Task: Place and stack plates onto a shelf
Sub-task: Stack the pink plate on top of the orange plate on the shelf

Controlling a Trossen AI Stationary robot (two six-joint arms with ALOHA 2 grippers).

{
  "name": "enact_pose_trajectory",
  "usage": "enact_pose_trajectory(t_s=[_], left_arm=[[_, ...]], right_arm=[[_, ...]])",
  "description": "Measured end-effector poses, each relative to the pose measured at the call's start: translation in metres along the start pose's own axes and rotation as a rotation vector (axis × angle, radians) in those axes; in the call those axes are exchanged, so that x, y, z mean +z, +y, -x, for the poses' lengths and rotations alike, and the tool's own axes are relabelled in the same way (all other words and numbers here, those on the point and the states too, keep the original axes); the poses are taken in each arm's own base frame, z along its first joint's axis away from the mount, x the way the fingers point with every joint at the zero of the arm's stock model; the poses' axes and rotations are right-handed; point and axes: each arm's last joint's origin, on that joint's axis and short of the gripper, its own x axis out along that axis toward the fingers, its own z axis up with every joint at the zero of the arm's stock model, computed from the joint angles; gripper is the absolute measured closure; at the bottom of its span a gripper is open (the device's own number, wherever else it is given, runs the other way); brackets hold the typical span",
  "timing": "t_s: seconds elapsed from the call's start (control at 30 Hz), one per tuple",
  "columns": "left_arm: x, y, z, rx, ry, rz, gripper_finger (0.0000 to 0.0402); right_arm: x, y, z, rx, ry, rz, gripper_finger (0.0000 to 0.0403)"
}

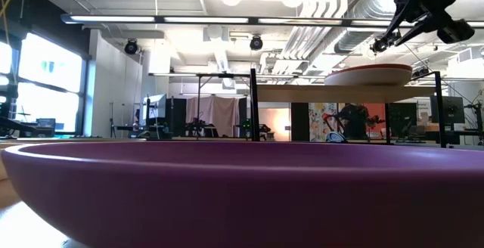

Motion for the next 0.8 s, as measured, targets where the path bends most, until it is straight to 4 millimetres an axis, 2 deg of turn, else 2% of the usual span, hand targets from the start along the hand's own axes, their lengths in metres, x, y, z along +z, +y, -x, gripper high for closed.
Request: enact_pose_trajectory(t_s=[0.23,0.47,0.63,0.8], left_arm=[[-0.018,-0.014,-0.022,-0.079,0.151,-0.016,0.0298],[-0.040,-0.027,-0.050,-0.080,0.255,0.000,0.0298],[-0.050,-0.034,-0.064,-0.097,0.289,0.025,0.0298],[-0.055,-0.041,-0.074,-0.133,0.281,0.045,0.0298]], right_arm=[[-0.008,0.018,-0.006,0.088,-0.020,0.071,0.0297],[-0.013,0.042,-0.015,0.216,-0.043,0.157,0.0297],[-0.024,0.055,-0.029,0.243,0.030,0.209,0.0297],[-0.046,0.066,-0.048,0.216,0.154,0.270,0.0297]])
